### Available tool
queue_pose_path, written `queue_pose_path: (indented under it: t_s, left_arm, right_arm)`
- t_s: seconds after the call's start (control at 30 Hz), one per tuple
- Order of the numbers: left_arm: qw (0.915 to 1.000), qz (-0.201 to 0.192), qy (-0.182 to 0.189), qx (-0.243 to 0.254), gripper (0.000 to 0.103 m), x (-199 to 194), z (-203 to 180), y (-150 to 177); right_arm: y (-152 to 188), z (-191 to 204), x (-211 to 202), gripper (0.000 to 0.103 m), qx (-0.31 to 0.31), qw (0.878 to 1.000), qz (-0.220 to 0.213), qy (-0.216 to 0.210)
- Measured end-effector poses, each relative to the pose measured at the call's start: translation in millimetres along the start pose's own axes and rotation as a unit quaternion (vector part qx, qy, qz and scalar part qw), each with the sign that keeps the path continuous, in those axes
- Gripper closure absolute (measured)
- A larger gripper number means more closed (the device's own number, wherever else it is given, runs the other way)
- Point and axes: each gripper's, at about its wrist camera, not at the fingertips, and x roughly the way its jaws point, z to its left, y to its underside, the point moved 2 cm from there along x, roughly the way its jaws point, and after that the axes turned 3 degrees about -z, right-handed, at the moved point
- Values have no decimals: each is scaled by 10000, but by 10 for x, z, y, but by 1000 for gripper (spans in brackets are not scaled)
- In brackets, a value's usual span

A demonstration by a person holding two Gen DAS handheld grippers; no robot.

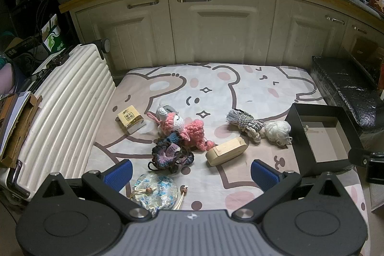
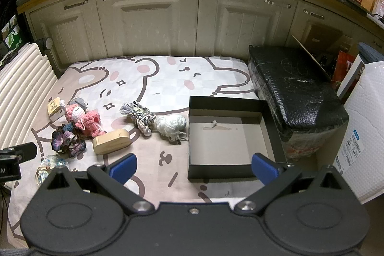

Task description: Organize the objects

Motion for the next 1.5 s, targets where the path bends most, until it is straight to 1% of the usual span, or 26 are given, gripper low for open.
queue_pose_path:
  t_s: [1.5]
  left_arm:
    - [10000, 6, 99, 2, 0, -1, 17, -7]
  right_arm:
    - [-30, -26, 6, 0, -14, 10000, 13, -20]
